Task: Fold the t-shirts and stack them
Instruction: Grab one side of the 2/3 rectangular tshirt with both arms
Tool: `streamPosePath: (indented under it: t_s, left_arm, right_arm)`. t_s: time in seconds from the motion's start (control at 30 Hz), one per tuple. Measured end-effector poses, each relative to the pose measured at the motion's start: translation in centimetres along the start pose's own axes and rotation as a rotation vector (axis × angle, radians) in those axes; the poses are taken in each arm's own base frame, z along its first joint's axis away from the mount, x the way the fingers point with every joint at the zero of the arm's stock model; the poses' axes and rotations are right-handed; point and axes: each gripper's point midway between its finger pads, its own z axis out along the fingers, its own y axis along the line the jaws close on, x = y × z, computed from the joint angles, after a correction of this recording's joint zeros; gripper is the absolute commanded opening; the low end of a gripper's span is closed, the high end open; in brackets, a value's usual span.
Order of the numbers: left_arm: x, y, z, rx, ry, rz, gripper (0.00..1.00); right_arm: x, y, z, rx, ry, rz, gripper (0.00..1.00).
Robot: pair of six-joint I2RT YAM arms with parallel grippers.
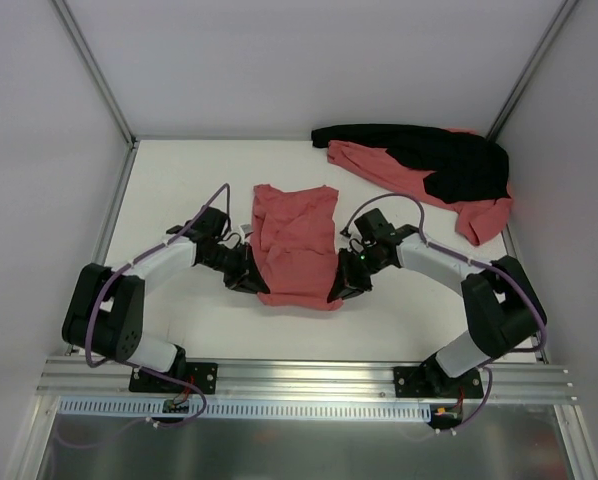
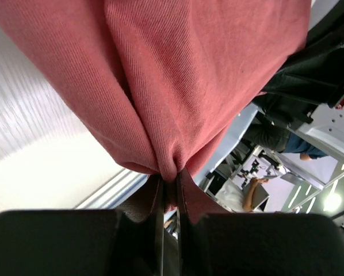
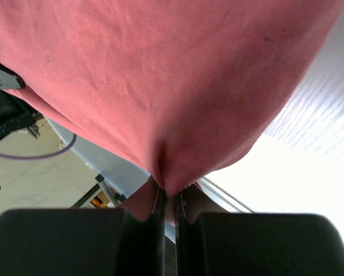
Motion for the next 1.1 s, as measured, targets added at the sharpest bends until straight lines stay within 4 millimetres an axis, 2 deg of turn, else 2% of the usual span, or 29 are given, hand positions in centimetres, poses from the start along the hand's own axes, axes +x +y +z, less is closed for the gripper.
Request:
streamPosePath:
  t_s: [0.17,0.43,0.63,0.9,0.93,0.97,1.0,1.03,1.07,1.1]
  left_arm:
    - [2.5,-0.6,-1.0,0.036,0.003,-0.014,0.00]
    - [5.3,-0.5,-1.5,0.063,0.020,-0.050,0.00]
    - [5.5,0.4,-0.8,0.059,0.026,-0.099,0.00]
    - [3.9,2.3,1.5,-0.008,0.105,-0.209,0.00]
    - [3.5,2.3,1.7,-0.013,0.109,-0.213,0.00]
    - [3.2,2.2,1.8,-0.014,0.111,-0.211,0.08]
    - [2.9,2.2,1.9,-0.016,0.113,-0.207,0.31]
    - [2.7,2.1,1.9,-0.016,0.114,-0.197,0.43]
    - [2.5,2.1,1.9,-0.017,0.114,-0.189,0.58]
    - [2.5,2.1,1.9,-0.019,0.115,-0.184,0.81]
  right_arm:
    - [2.4,0.2,-1.0,-0.045,0.018,-0.011,0.00]
    - [4.5,1.0,-2.5,-0.100,0.017,-0.039,0.00]
    - [4.4,0.7,-2.1,-0.089,0.039,-0.035,0.00]
    - [3.1,-0.7,0.5,-0.024,0.138,0.017,0.02]
    - [2.9,-0.8,0.7,-0.018,0.145,0.020,0.06]
    - [2.8,-1.0,0.9,-0.013,0.152,0.022,0.23]
    - [2.7,-1.0,1.0,-0.009,0.156,0.026,0.34]
    - [2.7,-1.2,1.2,-0.004,0.159,0.023,0.50]
    - [2.7,-1.4,1.2,0.006,0.160,0.021,0.99]
    - [2.7,-1.6,1.1,0.019,0.161,0.020,0.99]
